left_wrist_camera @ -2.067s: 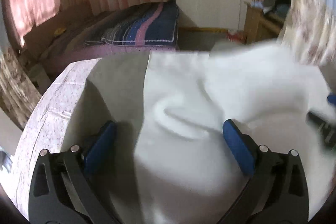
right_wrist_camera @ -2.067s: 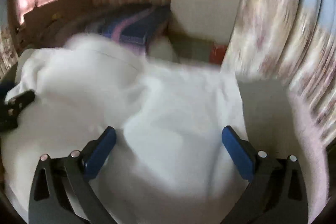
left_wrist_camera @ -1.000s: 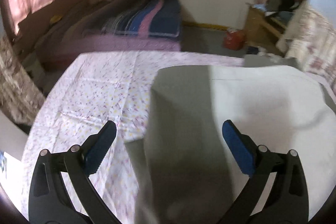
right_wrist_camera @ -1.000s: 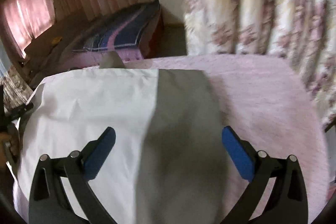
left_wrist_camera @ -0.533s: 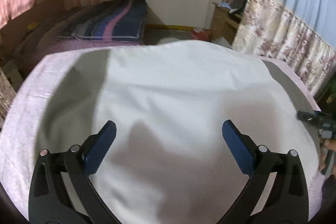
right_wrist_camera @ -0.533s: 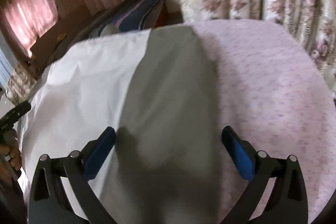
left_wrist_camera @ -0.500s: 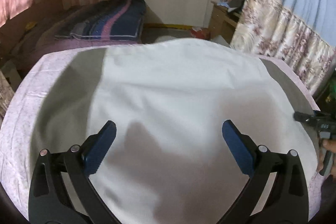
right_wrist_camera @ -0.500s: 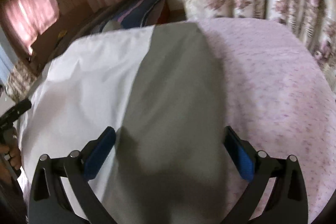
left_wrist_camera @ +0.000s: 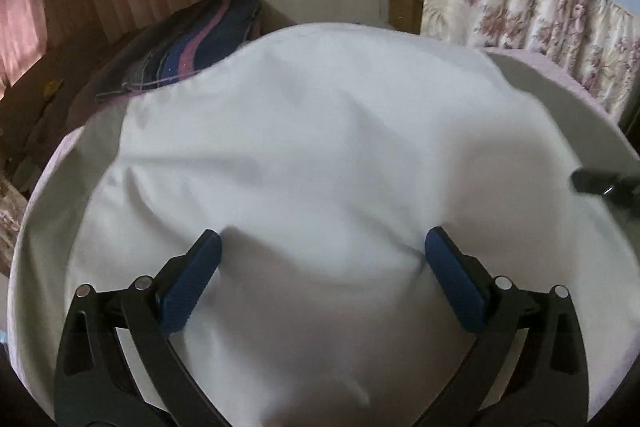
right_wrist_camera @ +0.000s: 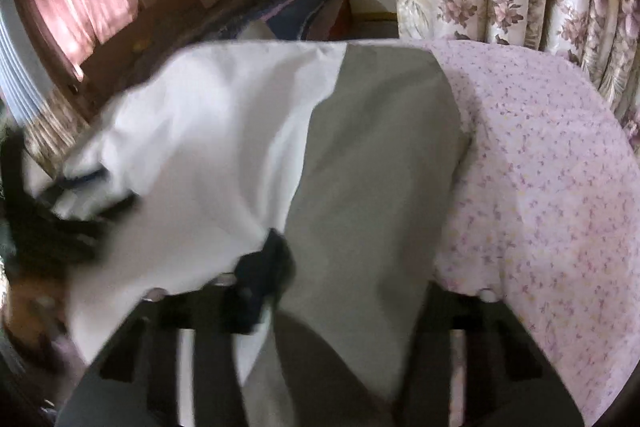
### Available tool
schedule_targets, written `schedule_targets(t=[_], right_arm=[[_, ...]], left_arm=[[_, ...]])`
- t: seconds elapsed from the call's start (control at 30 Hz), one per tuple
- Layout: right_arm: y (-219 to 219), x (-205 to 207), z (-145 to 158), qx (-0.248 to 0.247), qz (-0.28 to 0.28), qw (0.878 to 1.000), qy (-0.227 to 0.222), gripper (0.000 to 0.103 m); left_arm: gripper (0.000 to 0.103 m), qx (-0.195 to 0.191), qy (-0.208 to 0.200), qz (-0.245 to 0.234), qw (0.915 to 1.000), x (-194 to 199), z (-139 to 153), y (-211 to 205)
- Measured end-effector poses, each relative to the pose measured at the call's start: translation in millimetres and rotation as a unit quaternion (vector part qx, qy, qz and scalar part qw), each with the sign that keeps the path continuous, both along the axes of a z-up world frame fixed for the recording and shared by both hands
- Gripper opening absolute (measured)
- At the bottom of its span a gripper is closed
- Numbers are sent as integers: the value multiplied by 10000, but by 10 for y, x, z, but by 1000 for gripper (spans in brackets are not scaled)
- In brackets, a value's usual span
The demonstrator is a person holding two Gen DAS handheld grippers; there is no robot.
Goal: Fold large clothes
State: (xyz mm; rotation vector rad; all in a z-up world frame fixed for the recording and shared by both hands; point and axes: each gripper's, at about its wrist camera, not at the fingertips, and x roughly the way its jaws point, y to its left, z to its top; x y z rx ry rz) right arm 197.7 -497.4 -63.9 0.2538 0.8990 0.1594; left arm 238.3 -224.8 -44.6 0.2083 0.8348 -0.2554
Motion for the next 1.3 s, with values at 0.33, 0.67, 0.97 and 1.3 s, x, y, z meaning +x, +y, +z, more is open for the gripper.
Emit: schedule_targets(t=[0.33, 0.67, 0.97, 1.3], right_arm=[[126, -4, 649, 799, 206, 9951, -552, 20], [692, 168, 1274, 1857, 579, 9749, -1081, 18], [1402, 401, 1315, 2381, 789, 9629, -998, 15], [2597, 592, 567, 1386, 750, 9870, -315, 15]], left_arm=[[100, -65, 46, 69, 9999, 41, -13, 21], [100, -626, 42, 63, 9980, -19, 65, 271], [100, -943, -442, 478, 9934, -190, 550, 1033], [100, -949, -617, 1536, 9816, -272, 660, 2252]])
